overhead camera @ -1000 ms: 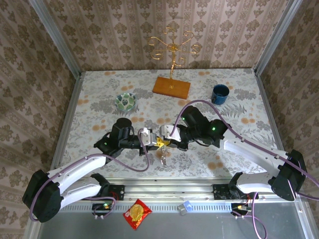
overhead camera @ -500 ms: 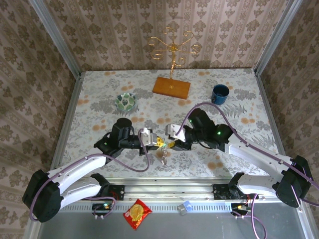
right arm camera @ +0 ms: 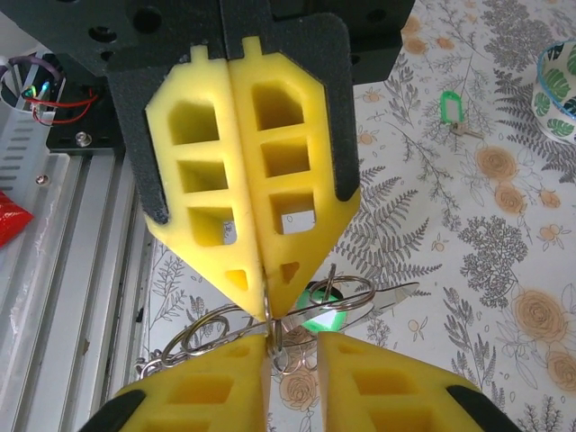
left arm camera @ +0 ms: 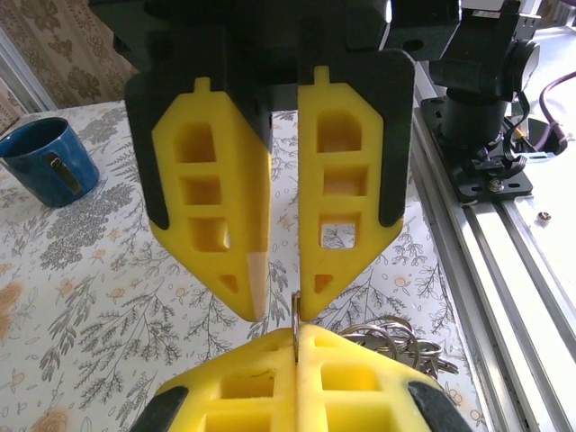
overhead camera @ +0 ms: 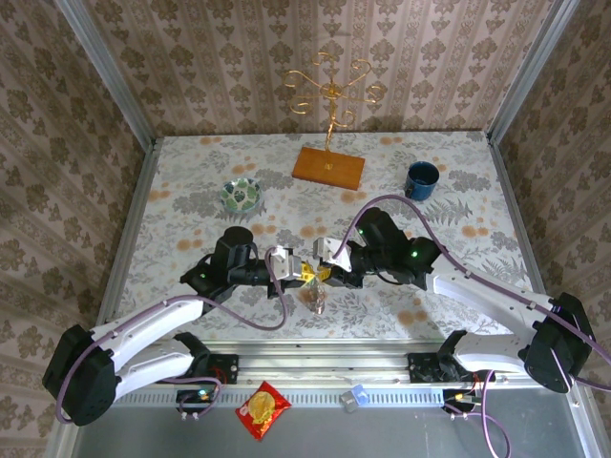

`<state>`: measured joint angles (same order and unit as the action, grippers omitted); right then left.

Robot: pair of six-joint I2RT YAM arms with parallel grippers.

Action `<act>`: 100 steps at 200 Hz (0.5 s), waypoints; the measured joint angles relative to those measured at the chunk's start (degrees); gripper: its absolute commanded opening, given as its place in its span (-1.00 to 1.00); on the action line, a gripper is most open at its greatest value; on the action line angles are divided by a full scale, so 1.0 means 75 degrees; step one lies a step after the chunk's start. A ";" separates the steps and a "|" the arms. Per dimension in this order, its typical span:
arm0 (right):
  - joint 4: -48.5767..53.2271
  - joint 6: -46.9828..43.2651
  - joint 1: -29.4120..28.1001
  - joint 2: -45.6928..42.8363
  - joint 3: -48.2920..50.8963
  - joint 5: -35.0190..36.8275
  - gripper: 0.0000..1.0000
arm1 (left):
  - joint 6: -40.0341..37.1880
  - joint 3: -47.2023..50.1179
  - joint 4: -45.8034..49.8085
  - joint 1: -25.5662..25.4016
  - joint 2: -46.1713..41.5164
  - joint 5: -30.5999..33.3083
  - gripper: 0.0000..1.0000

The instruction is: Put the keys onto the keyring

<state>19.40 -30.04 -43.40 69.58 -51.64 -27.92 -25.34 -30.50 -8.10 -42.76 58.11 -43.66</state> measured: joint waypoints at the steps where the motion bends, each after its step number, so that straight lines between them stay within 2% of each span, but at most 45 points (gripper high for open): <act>1: 0.0000 0.0003 -0.0003 0.0000 0.0000 -0.0003 -0.65 | 0.0003 0.0000 0.0000 0.0000 0.0000 0.0003 -1.00; 46: -0.0003 0.0026 -0.0020 0.0122 0.0000 -0.0128 -1.00 | 0.0003 0.0009 -0.0003 0.0000 0.0000 0.0058 -1.00; 65: 0.0003 0.0041 -0.0020 0.0125 0.0000 -0.0134 -1.00 | 0.0003 0.0015 -0.0009 0.0000 0.0000 0.0064 -1.00; 100: -0.0009 0.0070 -0.0017 0.0125 0.0000 -0.0137 -1.00 | 0.0009 0.0070 -0.0149 -0.0003 0.0000 0.0096 -0.78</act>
<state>19.33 -29.52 -43.53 70.52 -51.64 -28.95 -25.28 -29.98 -9.21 -42.78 58.11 -42.94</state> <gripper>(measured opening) 0.052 0.079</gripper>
